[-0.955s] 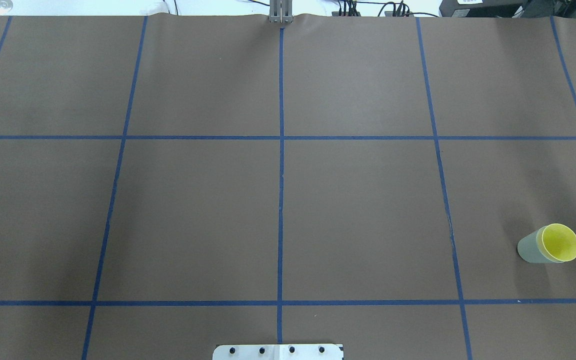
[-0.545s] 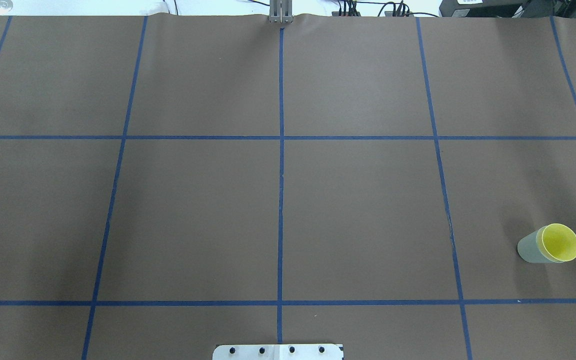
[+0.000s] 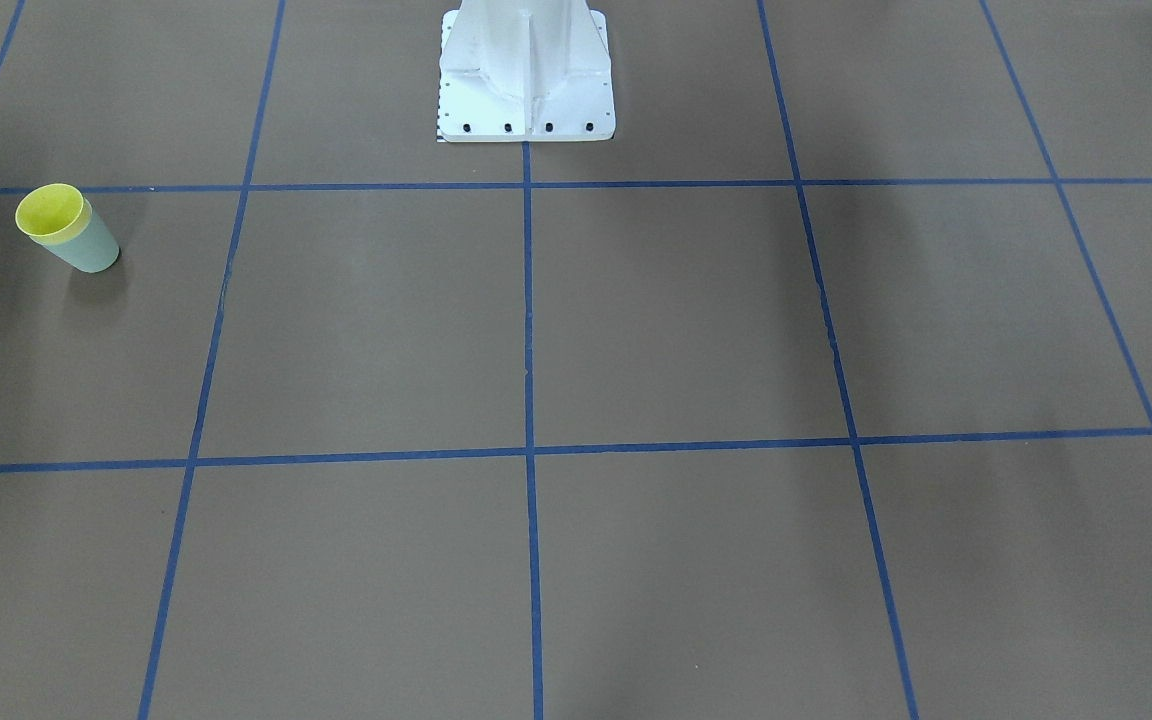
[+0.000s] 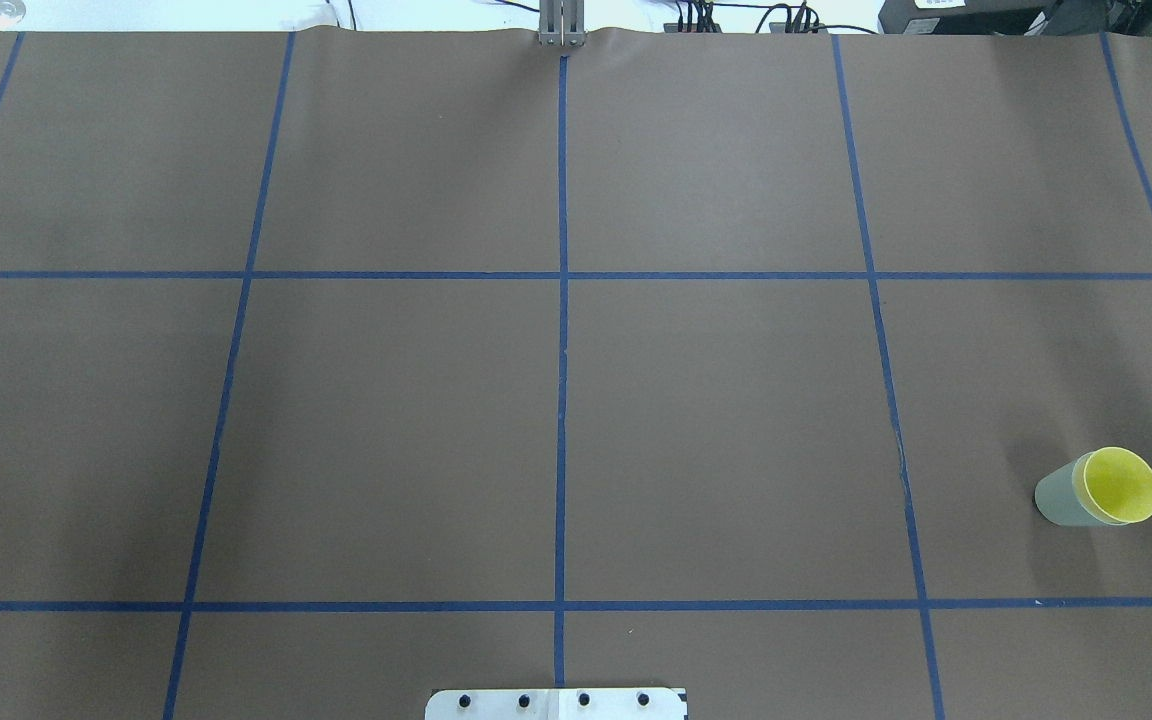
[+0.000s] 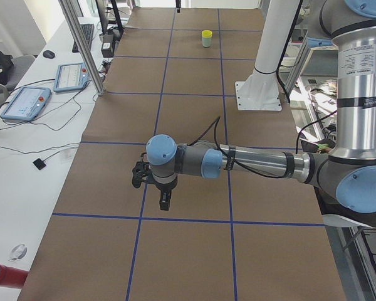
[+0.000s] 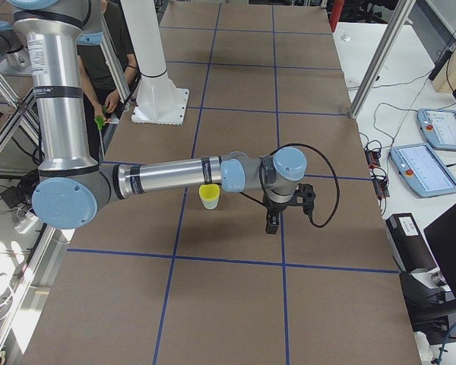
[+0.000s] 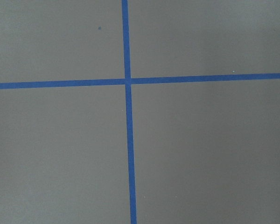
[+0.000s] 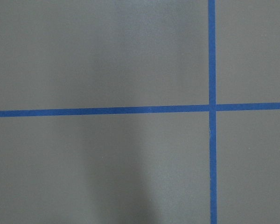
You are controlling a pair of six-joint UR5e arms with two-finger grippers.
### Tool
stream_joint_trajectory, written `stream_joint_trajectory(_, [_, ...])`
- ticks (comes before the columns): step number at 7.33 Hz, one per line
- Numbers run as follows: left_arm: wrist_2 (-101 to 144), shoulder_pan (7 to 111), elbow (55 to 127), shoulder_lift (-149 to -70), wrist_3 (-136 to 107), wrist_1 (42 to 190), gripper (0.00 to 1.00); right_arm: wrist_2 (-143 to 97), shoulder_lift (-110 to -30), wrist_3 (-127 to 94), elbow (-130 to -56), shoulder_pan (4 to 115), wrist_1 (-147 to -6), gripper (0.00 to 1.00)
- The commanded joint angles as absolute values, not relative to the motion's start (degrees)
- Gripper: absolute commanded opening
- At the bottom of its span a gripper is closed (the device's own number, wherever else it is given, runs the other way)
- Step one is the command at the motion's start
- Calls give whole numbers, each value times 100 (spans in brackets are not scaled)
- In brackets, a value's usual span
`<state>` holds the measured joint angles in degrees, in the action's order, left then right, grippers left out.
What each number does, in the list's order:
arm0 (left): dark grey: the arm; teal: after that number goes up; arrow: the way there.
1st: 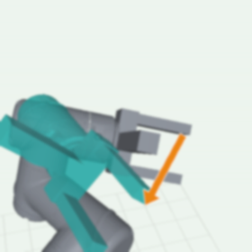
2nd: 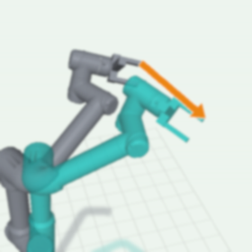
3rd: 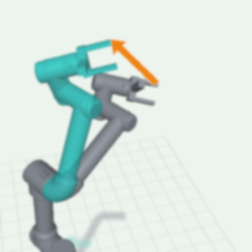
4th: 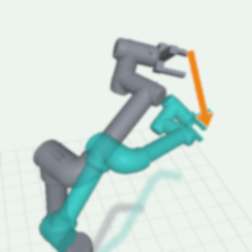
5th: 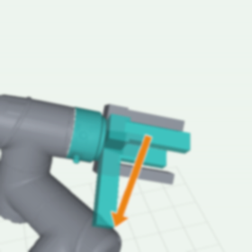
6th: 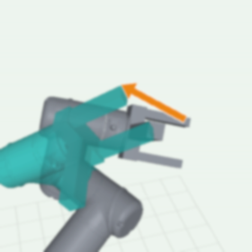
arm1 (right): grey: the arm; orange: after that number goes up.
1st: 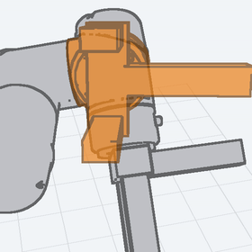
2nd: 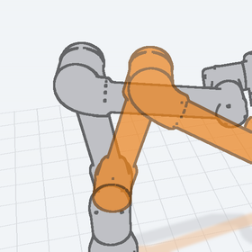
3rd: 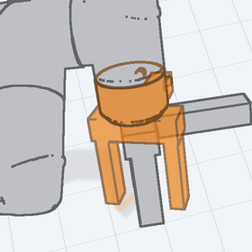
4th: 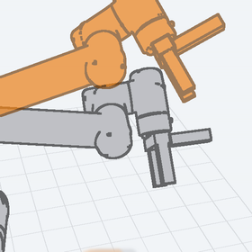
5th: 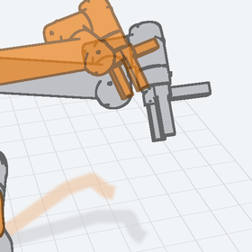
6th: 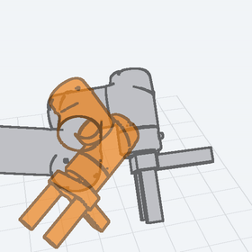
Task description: Transfer and stack yellow cup on green cup
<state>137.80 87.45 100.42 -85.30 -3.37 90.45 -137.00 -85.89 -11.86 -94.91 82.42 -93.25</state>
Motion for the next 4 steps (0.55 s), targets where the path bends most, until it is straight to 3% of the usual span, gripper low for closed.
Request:
stream_joint_trajectory(1, [13781,8745,10046,-8525,-334,9053,100,-13685,-8587,-1187,-9492,8244,-9325,100])
stream_joint_trajectory(4, [13773,8745,10046,-8534,-343,9053,100,-13685,-8578,-1178,-9536,8244,-9316,100])
